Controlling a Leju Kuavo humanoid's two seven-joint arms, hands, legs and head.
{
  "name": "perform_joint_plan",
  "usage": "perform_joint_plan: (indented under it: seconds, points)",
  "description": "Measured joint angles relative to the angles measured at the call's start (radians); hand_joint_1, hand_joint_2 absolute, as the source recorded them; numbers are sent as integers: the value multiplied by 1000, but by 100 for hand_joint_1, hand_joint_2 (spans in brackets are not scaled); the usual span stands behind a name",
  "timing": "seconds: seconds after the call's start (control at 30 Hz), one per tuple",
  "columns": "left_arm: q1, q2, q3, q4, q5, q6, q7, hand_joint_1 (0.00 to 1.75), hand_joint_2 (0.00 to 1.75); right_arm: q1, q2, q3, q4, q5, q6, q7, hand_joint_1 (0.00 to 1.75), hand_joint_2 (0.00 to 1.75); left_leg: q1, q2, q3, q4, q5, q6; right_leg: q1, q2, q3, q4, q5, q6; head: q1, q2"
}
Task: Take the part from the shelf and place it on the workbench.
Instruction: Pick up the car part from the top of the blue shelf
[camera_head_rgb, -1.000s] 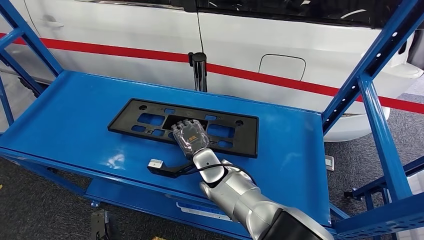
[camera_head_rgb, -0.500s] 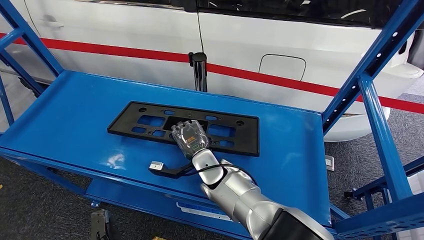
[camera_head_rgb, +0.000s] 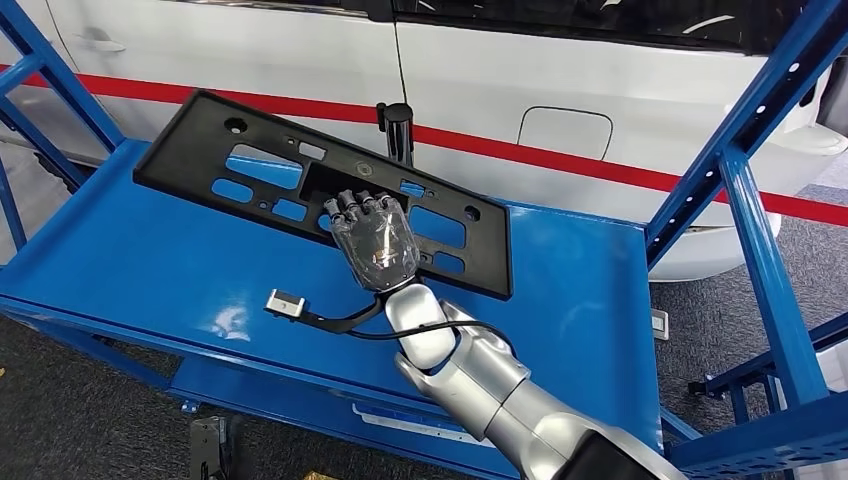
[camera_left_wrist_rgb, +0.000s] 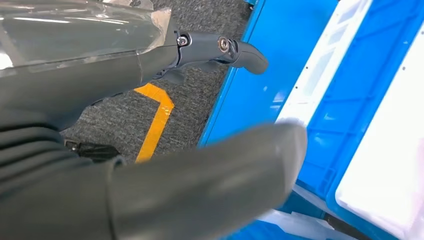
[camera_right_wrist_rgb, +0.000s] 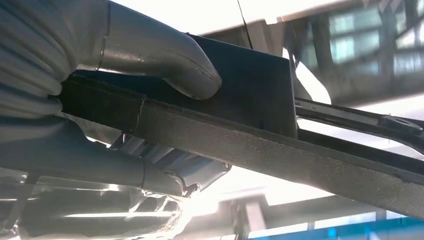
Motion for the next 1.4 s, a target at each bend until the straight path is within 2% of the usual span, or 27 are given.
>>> perform_joint_plan:
  seconds: [0.23,0.5,0.63,0.7,0.77,0.83,0.97,1.2,1.33,1.4]
  points:
    - [0,-9,-8,-4,7,-21,-11,0,175,3,-60,52,-199,0,-6,15,175,175,0,0,0,0,0,0,0,0,0,0,0,0,0,0]
    - [0,-14,-7,-6,16,-24,-8,0,175,5,-86,76,-270,0,-9,5,175,175,0,0,0,0,0,0,0,0,0,0,0,0,0,0]
    - [0,-14,-7,-6,24,-39,2,0,175,23,-83,71,-295,0,-21,-56,175,175,0,0,0,0,0,0,0,0,0,0,0,0,0,0]
    - [1,-14,-6,-6,34,-63,5,0,175,50,-68,41,-312,-19,-38,-138,175,175,0,0,-1,0,0,0,0,0,0,0,0,0,0,0]
    - [3,-14,-4,-6,43,-83,3,0,175,94,-42,-17,-337,-92,-49,-263,175,175,0,0,-1,0,0,0,0,0,0,0,0,0,0,0]
    - [6,-14,-1,-6,48,-91,-2,0,175,130,-23,-81,-377,-231,-41,-375,175,175,0,0,-1,0,0,0,0,-1,-1,0,0,0,0,0]
    - [19,-14,3,-6,48,-97,-10,0,175,180,-17,-191,-480,-528,-3,-519,175,175,0,0,-2,0,0,0,0,-1,0,0,0,0,0,0]
    - [27,-14,4,-6,41,-95,-12,0,175,231,-22,-291,-601,-814,58,-647,175,175,-1,0,-1,0,0,0,-1,-1,0,0,0,0,0,0]
    - [29,-14,4,-6,37,-96,-12,0,175,239,-32,-325,-636,-880,81,-672,175,175,-1,0,-1,0,0,0,-1,0,0,0,0,0,0,0]
    - [30,-14,4,-6,36,-96,-12,0,175,244,-34,-333,-642,-900,87,-686,175,175,-1,0,-3,4,-2,4,-4,0,0,-1,0,1,0,0]
